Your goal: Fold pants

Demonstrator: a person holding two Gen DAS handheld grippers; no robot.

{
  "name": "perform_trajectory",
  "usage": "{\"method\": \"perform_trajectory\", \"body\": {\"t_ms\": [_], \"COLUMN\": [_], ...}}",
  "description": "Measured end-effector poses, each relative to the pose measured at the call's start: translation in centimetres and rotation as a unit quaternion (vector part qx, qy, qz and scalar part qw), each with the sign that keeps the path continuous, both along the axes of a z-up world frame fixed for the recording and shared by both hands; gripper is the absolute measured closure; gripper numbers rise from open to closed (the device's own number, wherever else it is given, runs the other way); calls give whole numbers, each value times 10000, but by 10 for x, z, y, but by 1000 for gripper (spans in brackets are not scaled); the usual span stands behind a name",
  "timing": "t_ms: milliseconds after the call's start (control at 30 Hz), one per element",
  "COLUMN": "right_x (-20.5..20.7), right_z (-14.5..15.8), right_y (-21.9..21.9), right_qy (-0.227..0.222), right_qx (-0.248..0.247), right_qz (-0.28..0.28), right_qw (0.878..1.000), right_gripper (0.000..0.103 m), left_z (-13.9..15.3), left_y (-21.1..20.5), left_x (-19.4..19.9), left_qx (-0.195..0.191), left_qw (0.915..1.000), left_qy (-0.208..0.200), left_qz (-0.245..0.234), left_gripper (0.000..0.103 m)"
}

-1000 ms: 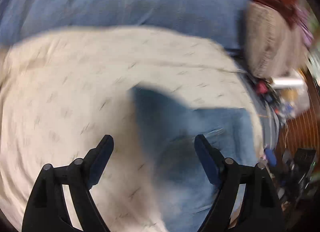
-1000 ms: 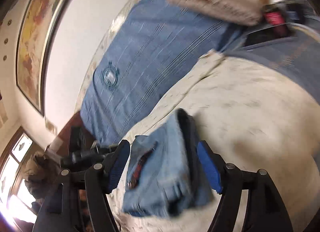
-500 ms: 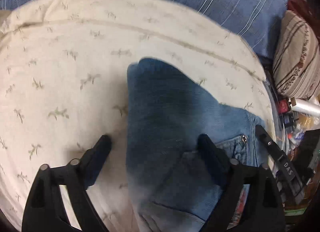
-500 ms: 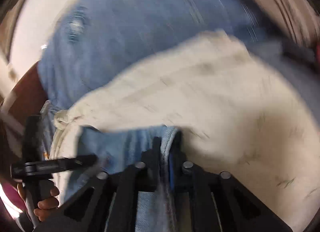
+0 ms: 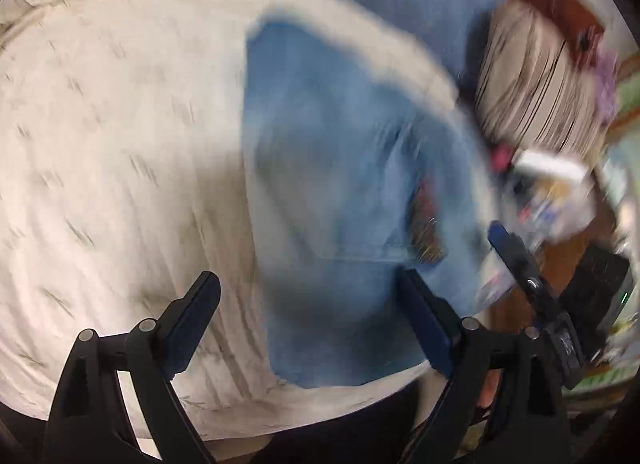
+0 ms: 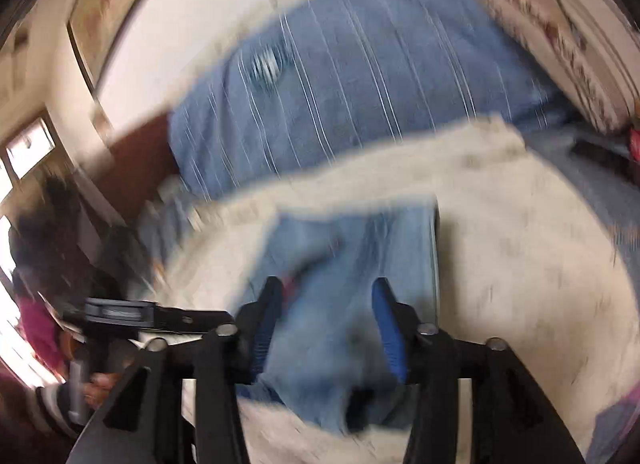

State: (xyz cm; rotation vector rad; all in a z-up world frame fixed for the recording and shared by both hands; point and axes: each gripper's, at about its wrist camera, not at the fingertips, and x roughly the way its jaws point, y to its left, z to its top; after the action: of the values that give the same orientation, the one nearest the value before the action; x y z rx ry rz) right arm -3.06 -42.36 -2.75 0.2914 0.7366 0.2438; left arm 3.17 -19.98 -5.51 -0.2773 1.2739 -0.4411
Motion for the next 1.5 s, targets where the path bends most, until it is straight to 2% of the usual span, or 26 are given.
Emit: {"method": "perform_trajectory", "body": {"t_ms": [33, 67, 100, 167, 267, 333, 367, 400, 533, 633, 667, 733, 767, 833, 867, 900, 933, 1000, 1067, 1100, 1167, 1200, 1267, 1400, 1500], "right_x": [4, -5, -8, -5, -11, -14, -8, 1, 50, 91, 106, 118, 118, 111, 114, 122, 126, 120, 119, 117, 107, 101, 87, 62, 49], "right_z": [-21, -24, -22, -13, 11, 27, 33, 37, 38, 32, 27, 28, 34, 43, 37, 17, 4, -6, -3, 1, 10, 13, 20, 30, 29], "right_y": [5, 8, 13, 13, -12, -41, -49, -55, -54, -46, -41, -28, -23, -24, -31, -41, -46, -56, -60, -60, -57, -56, -57, -49, -43], "right_qy": [269, -145, -234, -93, -210, -383, -384, -356, 4, 351, 576, 562, 397, 45, 112, 472, 649, 473, 551, 550, 459, 413, 311, 234, 266], "right_qx": [-301, -425, -535, -484, 324, 1038, 1199, 1248, 967, 567, 377, 116, -3, -37, 46, 38, 20, 288, 519, 491, 345, 336, 416, 544, 547], "right_qz": [-78, -152, -159, -140, -186, -448, -570, -693, -681, -709, -654, -297, -126, -196, -298, -471, -536, -547, -603, -597, -638, -621, -558, -492, -453], "right_qw": [9992, 9989, 9982, 9987, 9991, 9929, 9904, 9891, 9930, 9953, 9955, 9979, 9991, 9998, 9995, 9978, 9965, 9970, 9953, 9955, 9963, 9966, 9971, 9970, 9971], "right_gripper": [55, 56, 55, 54, 54, 48, 39, 35, 34, 34, 36, 82, 98, 98, 98, 98, 97, 97, 94, 87, 78, 77, 76, 59, 53], "left_z": [-10, -11, -6, -3, 11, 29, 37, 45, 46, 42, 43, 39, 38, 24, 12, -3, -4, 3, 4, 6, 15, 21, 35, 57, 58], "left_y": [-3, -6, -10, -14, -4, 13, 19, 23, 23, 1, -5, -20, -23, -34, -38, -37, -34, -37, -38, -33, -18, -11, 1, 14, 19], "left_x": [1, -2, -6, -7, -2, 8, 14, 25, 67, 98, 99, 108, 111, 120, 124, 130, 130, 126, 123, 120, 110, 104, 90, 59, 42], "left_qx": [37, 4, 164, 332, 61, -163, -197, -186, -190, -141, -84, 170, 289, 801, 937, 884, 775, 815, 836, 781, 427, 252, 163, 409, 625], "left_qw": [10000, 9998, 9990, 9985, 9998, 9991, 9983, 9972, 9961, 9951, 9951, 9956, 9959, 9933, 9924, 9931, 9930, 9924, 9935, 9939, 9948, 9950, 9941, 9901, 9879], "left_qy": [-19, -211, -403, -434, -183, -310, -413, -509, -279, -121, -114, -94, -112, -184, -137, 61, -27, -161, -206, -195, -73, -92, -274, -753, -931], "left_qz": [-4, -49, -65, -89, -45, 223, 369, 524, 821, 967, 983, 916, 854, 808, 789, 771, 889, 911, 744, 752, 917, 966, 1036, 1114, 1067], "left_gripper": [3, 0, 0, 0, 3, 4, 4, 4, 4, 4, 4, 4, 4, 3, 3, 0, 0, 0, 0, 1, 4, 4, 4, 4, 4]}}
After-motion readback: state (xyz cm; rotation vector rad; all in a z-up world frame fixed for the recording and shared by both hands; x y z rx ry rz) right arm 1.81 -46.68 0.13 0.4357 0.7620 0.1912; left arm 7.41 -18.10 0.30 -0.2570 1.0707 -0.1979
